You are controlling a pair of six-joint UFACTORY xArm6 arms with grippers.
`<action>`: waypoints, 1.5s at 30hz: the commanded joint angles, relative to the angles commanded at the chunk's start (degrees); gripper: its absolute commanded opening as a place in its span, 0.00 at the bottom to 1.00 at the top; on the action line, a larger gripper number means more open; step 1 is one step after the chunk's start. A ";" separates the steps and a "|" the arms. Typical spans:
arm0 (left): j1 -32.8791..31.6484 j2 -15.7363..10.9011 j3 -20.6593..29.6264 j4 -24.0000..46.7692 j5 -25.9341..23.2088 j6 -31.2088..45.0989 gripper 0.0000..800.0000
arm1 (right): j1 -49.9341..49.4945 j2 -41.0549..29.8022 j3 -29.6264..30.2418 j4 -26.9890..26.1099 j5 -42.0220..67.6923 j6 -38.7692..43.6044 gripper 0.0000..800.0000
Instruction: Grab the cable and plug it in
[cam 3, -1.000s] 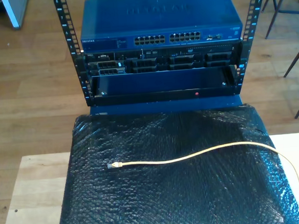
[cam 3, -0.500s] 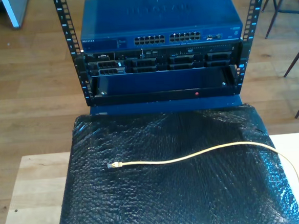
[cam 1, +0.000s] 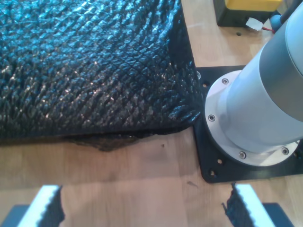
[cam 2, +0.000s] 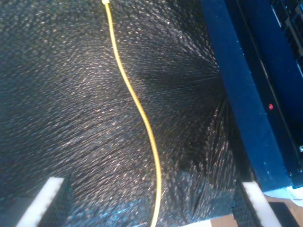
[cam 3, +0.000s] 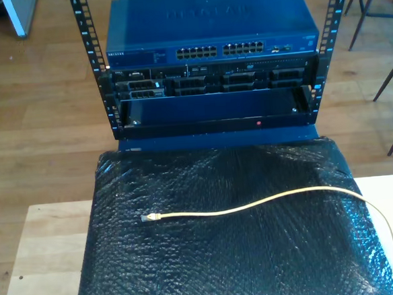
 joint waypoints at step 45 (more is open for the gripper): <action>-4.48 -0.09 0.26 -2.46 0.00 -5.45 1.00 | 37.63 5.10 6.86 -1.05 -24.88 13.63 1.00</action>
